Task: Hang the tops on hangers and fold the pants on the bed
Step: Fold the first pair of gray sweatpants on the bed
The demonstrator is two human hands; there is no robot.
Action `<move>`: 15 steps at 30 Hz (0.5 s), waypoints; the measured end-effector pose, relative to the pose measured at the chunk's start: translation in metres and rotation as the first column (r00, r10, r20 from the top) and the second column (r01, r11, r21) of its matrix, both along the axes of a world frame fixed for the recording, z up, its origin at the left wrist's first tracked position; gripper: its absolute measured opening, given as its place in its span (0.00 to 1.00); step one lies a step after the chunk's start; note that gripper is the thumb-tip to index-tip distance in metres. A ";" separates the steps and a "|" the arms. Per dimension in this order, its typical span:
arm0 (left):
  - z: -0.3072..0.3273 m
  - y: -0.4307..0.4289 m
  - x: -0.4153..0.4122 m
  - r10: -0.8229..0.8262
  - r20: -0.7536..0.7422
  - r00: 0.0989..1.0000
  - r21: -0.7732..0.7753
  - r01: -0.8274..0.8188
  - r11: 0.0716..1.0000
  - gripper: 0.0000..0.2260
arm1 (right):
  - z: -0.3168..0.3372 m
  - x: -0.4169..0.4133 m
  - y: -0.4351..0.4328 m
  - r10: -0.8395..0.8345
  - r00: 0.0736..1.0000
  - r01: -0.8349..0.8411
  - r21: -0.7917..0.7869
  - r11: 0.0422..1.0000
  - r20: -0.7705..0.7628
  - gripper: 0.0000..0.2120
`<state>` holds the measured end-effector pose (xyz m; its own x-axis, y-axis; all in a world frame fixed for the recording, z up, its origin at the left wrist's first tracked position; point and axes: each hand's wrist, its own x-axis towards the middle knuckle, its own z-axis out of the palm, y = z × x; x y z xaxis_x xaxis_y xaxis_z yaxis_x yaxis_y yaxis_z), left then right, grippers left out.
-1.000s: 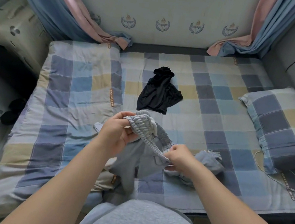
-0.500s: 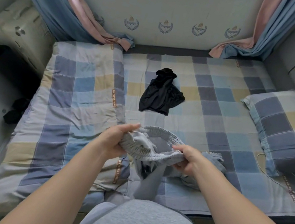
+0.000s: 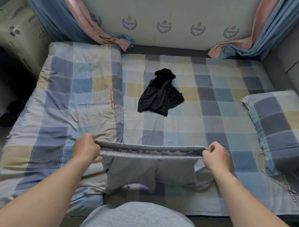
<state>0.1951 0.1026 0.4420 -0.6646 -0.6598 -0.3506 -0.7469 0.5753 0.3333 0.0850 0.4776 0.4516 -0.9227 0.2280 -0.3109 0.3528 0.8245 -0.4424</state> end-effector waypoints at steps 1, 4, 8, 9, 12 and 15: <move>-0.002 -0.003 0.003 0.020 -0.019 1.000 0.005 -0.019 1.000 0.06 | -0.001 0.001 0.001 0.032 0.999 -0.033 0.051 0.998 0.012 0.07; -0.006 -0.005 0.006 0.081 -0.066 0.995 0.030 -0.079 0.996 0.06 | -0.001 0.003 -0.002 0.040 0.998 -0.042 0.065 0.997 0.038 0.07; -0.010 0.001 0.002 0.531 -0.098 0.842 0.541 -0.402 0.739 0.09 | 0.000 0.003 -0.012 0.120 0.987 -0.103 -0.150 0.983 0.109 0.17; -0.007 0.003 -0.001 0.669 -0.052 0.741 0.699 -0.451 0.554 0.10 | 0.001 0.003 -0.013 0.155 0.981 -0.130 -0.199 0.971 0.117 0.18; 0.003 0.004 -0.011 0.793 -0.006 0.609 0.856 -0.406 0.319 0.11 | 0.004 0.004 -0.011 0.266 0.958 -0.234 -0.247 0.940 0.105 0.13; 0.015 0.000 -0.020 0.751 -0.060 0.658 0.896 -0.296 0.331 0.09 | 0.010 0.001 -0.011 0.322 0.942 -0.294 -0.230 0.928 0.092 0.10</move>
